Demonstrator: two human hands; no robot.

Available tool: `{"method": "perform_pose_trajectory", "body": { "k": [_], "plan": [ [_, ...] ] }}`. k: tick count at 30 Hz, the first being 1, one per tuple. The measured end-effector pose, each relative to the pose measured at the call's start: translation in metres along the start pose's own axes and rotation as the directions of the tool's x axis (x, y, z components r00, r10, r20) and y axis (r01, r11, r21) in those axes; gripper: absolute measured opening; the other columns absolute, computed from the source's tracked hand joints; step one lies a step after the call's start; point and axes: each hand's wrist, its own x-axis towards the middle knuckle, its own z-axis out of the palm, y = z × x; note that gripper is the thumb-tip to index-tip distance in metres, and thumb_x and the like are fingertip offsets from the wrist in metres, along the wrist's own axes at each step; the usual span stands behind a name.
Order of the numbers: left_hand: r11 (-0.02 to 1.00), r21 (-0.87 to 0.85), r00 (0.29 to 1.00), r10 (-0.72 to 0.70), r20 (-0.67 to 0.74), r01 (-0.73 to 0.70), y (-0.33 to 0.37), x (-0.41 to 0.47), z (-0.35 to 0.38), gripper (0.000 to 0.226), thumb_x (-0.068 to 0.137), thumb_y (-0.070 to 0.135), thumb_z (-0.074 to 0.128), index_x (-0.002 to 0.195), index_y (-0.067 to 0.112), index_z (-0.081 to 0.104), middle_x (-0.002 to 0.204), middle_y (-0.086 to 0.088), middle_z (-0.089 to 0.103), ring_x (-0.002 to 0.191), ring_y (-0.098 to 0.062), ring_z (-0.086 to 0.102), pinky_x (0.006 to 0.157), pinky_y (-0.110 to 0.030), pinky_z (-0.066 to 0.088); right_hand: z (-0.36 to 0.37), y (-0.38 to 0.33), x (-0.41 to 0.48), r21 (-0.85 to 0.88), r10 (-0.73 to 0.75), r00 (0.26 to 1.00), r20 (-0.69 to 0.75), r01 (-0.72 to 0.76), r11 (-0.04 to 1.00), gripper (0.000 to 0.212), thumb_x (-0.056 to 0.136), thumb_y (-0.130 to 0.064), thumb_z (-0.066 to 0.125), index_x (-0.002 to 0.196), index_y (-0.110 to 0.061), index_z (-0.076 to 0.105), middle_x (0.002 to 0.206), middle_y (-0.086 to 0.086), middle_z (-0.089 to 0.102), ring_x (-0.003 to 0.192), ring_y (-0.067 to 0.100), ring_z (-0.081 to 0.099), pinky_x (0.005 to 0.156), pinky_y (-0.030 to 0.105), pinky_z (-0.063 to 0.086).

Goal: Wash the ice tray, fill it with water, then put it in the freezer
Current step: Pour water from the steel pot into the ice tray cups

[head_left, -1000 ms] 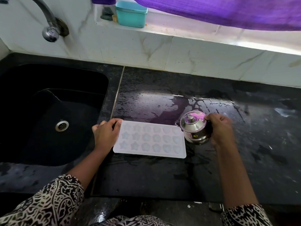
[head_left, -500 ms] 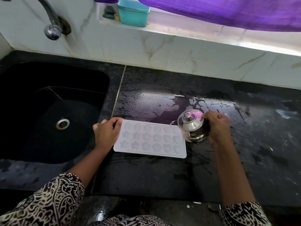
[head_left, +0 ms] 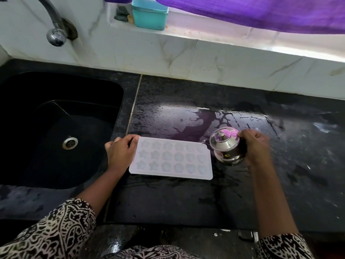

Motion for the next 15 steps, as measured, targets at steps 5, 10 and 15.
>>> {"method": "perform_pose_trajectory", "body": {
  "k": [5, 10, 15],
  "plan": [
    [1.000, 0.003, 1.000, 0.002, 0.001, -0.002, -0.0015, 0.0006, 0.0015, 0.029, 0.098, 0.038, 0.044, 0.099, 0.028, 0.071, 0.085, 0.005, 0.071, 0.095, -0.018, 0.058, 0.084, -0.030, 0.018, -0.0020, -0.0006, 0.0003, 0.034, 0.008, 1.000, -0.005, -0.008, 0.999, 0.022, 0.080, 0.000, 0.057, 0.060, -0.007, 0.051, 0.039, -0.011, 0.047, 0.039, 0.001, 0.046, 0.041, 0.013, 0.040],
    [1.000, 0.001, 1.000, -0.001, -0.003, 0.001, 0.0002, -0.0006, -0.0001, 0.026, 0.099, 0.034, 0.046, 0.099, 0.027, 0.071, 0.085, 0.004, 0.071, 0.096, -0.018, 0.057, 0.081, -0.027, 0.015, -0.0045, 0.0010, 0.0030, 0.050, 0.010, 1.000, -0.015, -0.009, 0.999, 0.023, 0.079, 0.000, 0.057, 0.058, -0.007, 0.051, 0.038, -0.009, 0.045, 0.038, 0.004, 0.043, 0.040, 0.014, 0.039],
    [1.000, 0.001, 1.000, -0.009, -0.001, 0.009, 0.0000, -0.0004, 0.0005, 0.028, 0.099, 0.036, 0.045, 0.100, 0.026, 0.071, 0.084, 0.003, 0.072, 0.096, -0.018, 0.057, 0.082, -0.027, 0.016, -0.0067, 0.0035, 0.0061, 0.058, 0.011, 1.000, -0.011, -0.010, 0.998, 0.025, 0.078, -0.002, 0.058, 0.056, -0.010, 0.051, 0.040, -0.009, 0.046, 0.040, 0.006, 0.043, 0.042, 0.014, 0.040]
  ]
}}
